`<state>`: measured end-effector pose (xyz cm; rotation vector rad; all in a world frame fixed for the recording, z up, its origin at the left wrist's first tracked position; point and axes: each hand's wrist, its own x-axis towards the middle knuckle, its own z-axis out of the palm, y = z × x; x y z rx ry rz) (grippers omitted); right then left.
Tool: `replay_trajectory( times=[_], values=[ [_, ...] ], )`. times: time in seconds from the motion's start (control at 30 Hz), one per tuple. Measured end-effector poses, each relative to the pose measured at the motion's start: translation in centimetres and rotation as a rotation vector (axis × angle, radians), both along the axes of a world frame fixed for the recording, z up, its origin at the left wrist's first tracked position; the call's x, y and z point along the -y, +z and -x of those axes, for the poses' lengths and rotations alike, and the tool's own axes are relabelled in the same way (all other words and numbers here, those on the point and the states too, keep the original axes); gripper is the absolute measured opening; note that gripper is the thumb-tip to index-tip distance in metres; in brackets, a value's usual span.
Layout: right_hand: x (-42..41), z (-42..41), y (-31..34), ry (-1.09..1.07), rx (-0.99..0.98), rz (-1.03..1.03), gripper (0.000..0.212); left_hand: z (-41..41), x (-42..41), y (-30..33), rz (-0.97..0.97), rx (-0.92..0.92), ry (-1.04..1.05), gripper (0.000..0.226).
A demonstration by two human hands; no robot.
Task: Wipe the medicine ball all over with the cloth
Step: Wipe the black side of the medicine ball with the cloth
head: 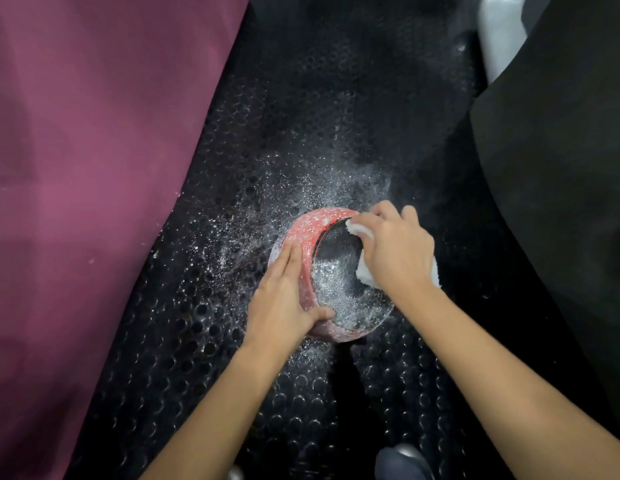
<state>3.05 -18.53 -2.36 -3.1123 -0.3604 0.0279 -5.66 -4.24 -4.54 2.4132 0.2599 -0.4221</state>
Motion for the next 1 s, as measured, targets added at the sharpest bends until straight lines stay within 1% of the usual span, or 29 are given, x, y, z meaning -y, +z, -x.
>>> replay_trajectory(
  times=[0.1, 0.2, 0.3, 0.37, 0.43, 0.47, 0.57, 0.63, 0.7, 0.73, 0.77, 0.87, 0.9, 0.93, 1.0],
  values=[
    [-0.6, 0.2, -0.4, -0.013, 0.016, -0.048, 0.031, -1.0, -0.2, 0.7, -0.069, -0.036, -0.045, 0.119],
    [-1.2, 0.3, -0.5, 0.008, -0.003, -0.084, 0.031, -2.3, -0.5, 1.7, -0.072, -0.016, -0.09, 0.116],
    [-2.1, 0.9, -0.3, 0.032, 0.023, -0.146, 0.023, -2.9, -0.7, 2.2, -0.144, 0.005, -0.155, 0.113],
    [-2.5, 1.3, -0.2, 0.067, 0.021, -0.203, 0.023, -2.7, -1.0, 2.2, -0.145, -0.008, -0.13, 0.113],
    [-2.1, 1.2, -0.3, 0.107, -0.011, -0.197, 0.026, -2.1, -1.4, 2.3, -0.116, -0.012, -0.1, 0.111],
    [-1.5, 0.8, -0.5, 0.073, -0.057, -0.208, 0.028, -1.8, -1.5, 2.3, -0.106, -0.008, -0.097, 0.11],
    [-0.2, -0.2, -0.4, -0.148, -0.119, -0.321, 0.028, -1.5, -1.3, 2.4, -0.095, 0.004, -0.106, 0.109],
    [-0.7, 0.2, 0.0, -0.131, -0.102, -0.251, 0.028, -1.6, -1.0, 2.3, -0.109, 0.0, -0.112, 0.11],
    [-1.3, 1.2, 0.0, 0.004, -0.084, -0.163, 0.031, -1.4, -0.9, 2.2, -0.118, -0.001, -0.109, 0.11],
    [-1.2, 1.6, -0.1, 0.054, -0.079, -0.157, 0.032, -1.3, -1.1, 2.2, -0.114, -0.002, -0.101, 0.11],
    [-0.8, 1.4, -0.2, 0.053, -0.086, -0.176, 0.031, -1.0, -1.1, 2.3, -0.106, -0.006, -0.097, 0.109],
    [0.8, 0.3, -0.5, -0.163, -0.139, -0.311, 0.026, -0.5, -1.0, 2.6, -0.098, -0.019, -0.096, 0.108],
    [0.7, 0.3, -0.5, -0.197, -0.137, -0.297, 0.026, -0.6, -0.9, 2.6, -0.102, -0.019, -0.097, 0.108],
    [0.1, 0.4, -0.4, -0.173, -0.121, -0.237, 0.027, -0.7, -0.7, 2.6, -0.108, -0.019, -0.098, 0.108],
    [-2.0, 1.2, 0.4, -0.008, -0.065, -0.106, 0.03, -0.8, -0.4, 2.5, -0.121, -0.025, -0.09, 0.109]
  ],
)
